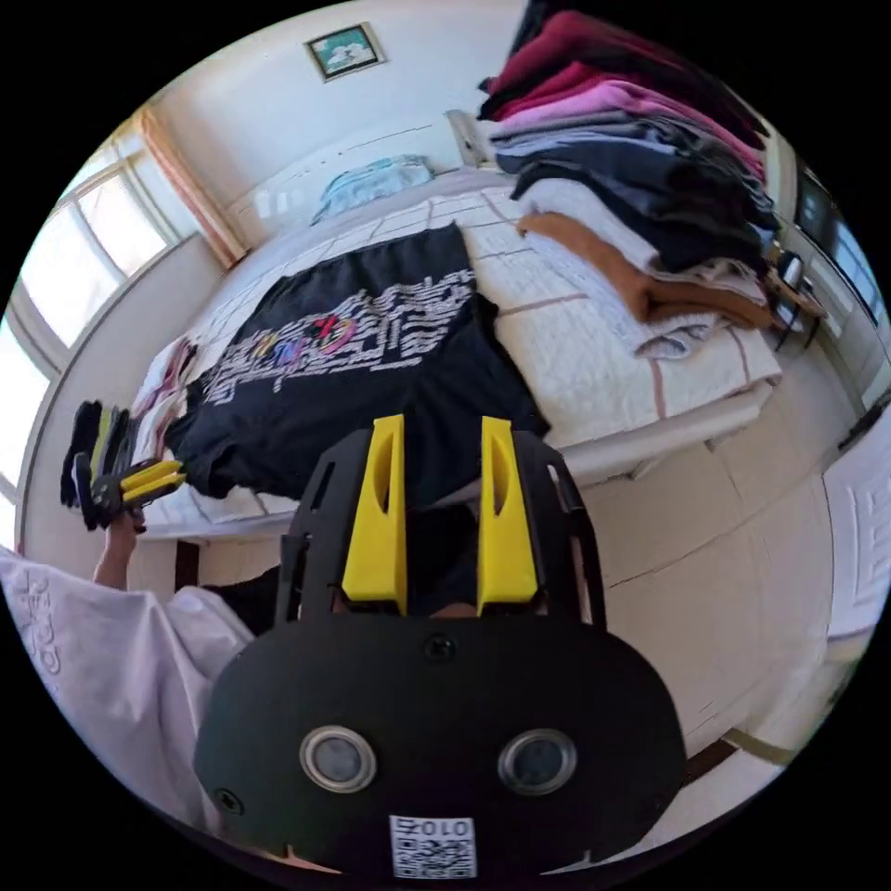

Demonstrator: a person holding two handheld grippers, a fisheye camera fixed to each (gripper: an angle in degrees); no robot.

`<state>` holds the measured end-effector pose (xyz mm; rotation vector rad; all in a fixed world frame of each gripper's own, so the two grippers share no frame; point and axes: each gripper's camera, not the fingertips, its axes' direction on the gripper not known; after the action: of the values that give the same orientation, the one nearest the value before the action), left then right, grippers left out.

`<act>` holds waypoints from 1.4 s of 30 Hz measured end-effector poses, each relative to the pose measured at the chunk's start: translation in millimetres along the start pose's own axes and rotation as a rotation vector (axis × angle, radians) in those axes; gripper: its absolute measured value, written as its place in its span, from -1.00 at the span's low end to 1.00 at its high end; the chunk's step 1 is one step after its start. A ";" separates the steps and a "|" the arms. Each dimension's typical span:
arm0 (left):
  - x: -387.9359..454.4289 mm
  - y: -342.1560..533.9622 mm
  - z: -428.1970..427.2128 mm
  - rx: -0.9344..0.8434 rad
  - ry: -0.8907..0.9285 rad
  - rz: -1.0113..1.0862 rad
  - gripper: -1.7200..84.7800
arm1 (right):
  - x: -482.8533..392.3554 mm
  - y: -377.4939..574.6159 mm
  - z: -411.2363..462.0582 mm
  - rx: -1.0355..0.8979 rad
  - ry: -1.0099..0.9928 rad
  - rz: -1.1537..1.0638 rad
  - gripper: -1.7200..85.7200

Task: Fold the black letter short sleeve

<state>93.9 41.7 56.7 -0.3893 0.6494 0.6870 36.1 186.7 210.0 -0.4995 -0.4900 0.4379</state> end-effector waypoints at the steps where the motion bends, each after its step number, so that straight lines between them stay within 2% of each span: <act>1: 11.7 0.1 1.6 0.018 -0.015 0.061 -0.83 | -14.5 1.2 7.6 -0.010 -0.023 -0.044 -0.68; 6: 43.6 -10.4 13.8 0.051 -0.077 0.269 -0.85 | -122.5 5.8 83.2 -0.143 0.010 -0.346 -0.67; 12: 36.0 -3.2 25.3 0.083 -0.111 0.354 -0.91 | -164.2 3.2 133.9 -0.216 0.238 -0.471 -0.70; 17: -15.3 1.6 3.0 0.116 0.150 0.275 -0.95 | -174.0 1.9 116.4 -0.161 0.314 -0.485 -0.86; 21: -48.6 7.5 3.9 0.112 0.283 0.238 -0.96 | -162.5 1.9 115.0 -0.218 0.224 -0.477 -0.88; 22: -54.9 7.1 16.3 0.063 0.330 0.238 -0.95 | -160.7 2.4 117.4 -0.224 0.219 -0.479 -0.88; 24: -62.1 5.6 39.6 -0.010 0.344 0.205 -0.95 | -154.8 1.8 126.2 -0.242 0.201 -0.491 -0.88; 27: -74.0 6.7 41.8 0.021 0.367 0.183 -0.91 | -149.2 -6.4 119.0 -0.246 0.140 -0.500 -0.88; 31: -114.5 18.9 28.8 0.057 0.604 0.099 -0.84 | -137.8 -13.7 101.8 -0.270 -0.015 -0.505 -0.86; 33: -141.7 30.5 14.8 0.106 0.625 -0.020 -0.82 | -132.6 -14.3 86.4 -0.217 -0.104 -0.500 -0.86; 35: -190.1 64.2 -8.7 0.167 0.363 -0.427 -0.80 | -133.0 -15.1 75.6 -0.158 -0.145 -0.494 -0.86; 38: -233.9 120.0 -17.8 0.223 0.164 -0.892 -0.76 | -145.2 -19.5 65.9 -0.064 -0.149 -0.525 -0.86; 42: -252.3 150.5 5.4 0.265 0.282 -1.081 -0.74 | -168.5 -36.8 66.8 -0.021 -0.142 -0.582 -0.85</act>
<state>-156.6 36.7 210.2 -0.5201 0.6726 -0.4868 -124.0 95.4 225.4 -0.3252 -0.7472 -0.0923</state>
